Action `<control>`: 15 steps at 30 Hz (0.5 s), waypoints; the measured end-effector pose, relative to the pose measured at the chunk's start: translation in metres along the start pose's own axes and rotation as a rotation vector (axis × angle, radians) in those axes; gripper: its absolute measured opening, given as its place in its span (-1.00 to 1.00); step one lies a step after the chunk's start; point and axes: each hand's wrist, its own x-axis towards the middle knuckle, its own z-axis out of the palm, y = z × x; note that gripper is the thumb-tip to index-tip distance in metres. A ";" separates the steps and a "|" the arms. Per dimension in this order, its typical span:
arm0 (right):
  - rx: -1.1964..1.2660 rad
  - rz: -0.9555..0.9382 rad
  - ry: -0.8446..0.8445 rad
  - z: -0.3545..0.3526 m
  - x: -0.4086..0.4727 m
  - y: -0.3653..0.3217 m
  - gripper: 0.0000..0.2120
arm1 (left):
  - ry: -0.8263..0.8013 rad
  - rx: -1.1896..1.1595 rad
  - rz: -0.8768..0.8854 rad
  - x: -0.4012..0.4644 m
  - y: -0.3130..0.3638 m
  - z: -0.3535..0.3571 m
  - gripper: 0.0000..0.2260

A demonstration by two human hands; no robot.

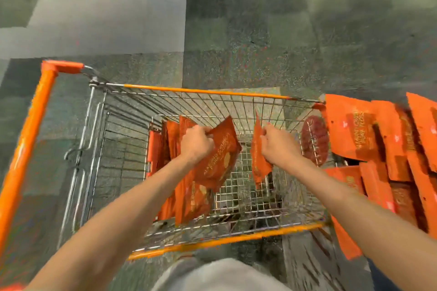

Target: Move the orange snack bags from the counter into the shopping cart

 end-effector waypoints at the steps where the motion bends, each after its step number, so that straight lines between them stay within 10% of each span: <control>1: 0.019 0.006 -0.034 0.012 0.007 0.002 -0.89 | -0.016 -0.020 -0.046 0.005 -0.010 0.011 -0.80; 15: 0.158 0.044 -0.249 0.146 0.041 0.018 -0.81 | -0.178 -0.340 -0.543 0.009 -0.106 0.087 -0.88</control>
